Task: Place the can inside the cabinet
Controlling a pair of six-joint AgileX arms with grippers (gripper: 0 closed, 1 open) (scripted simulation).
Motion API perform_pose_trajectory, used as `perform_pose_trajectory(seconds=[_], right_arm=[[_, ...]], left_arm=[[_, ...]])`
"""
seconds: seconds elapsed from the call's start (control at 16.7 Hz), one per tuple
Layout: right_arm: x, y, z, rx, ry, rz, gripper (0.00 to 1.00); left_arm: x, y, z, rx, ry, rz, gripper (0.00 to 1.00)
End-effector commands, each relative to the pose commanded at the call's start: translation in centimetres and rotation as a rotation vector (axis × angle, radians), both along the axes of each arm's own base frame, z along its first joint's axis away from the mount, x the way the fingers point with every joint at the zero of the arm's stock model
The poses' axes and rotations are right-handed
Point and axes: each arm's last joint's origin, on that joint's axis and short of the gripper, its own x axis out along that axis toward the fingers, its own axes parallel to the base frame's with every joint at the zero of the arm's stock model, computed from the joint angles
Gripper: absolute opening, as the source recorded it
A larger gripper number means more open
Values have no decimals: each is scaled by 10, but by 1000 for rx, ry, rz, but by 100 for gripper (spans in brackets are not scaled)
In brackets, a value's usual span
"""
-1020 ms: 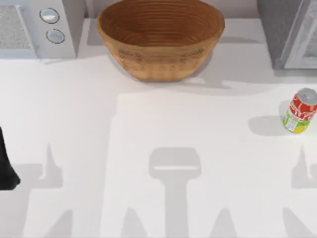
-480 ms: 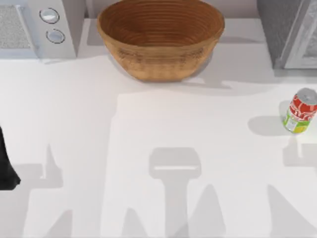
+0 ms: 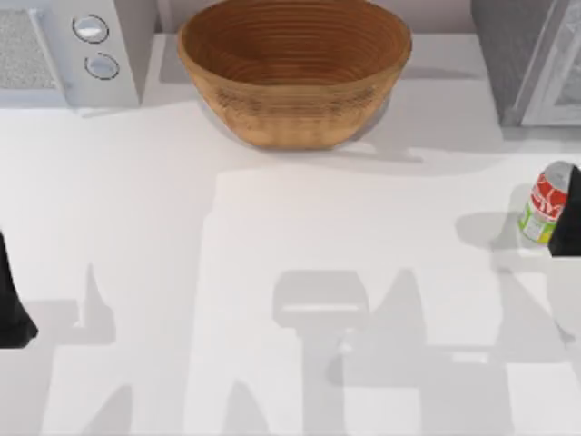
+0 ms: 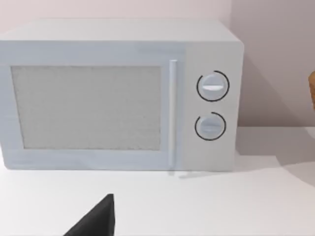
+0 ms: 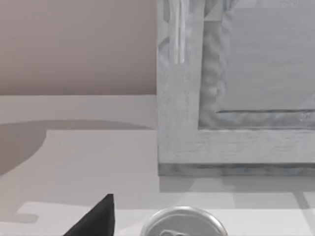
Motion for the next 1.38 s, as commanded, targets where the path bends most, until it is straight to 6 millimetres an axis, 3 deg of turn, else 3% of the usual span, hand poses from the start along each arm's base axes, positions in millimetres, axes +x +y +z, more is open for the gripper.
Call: perform_pose_trajectory(seconds=[0.24,0.54,1.02,1.38], right_arm=[[17,11,-42,-5,51,-1,100],[20,18,-79,-11,84,-5,100],[20,18,-86,-12,90,-10,100],[57,20,-94,-11,86,-7,100]], left_arm=[[0,0,0,0,0,0,100],[0,0,0,0,0,0,100],[0,0,0,0,0,0,100],[0,0,0,0,0,0,100]])
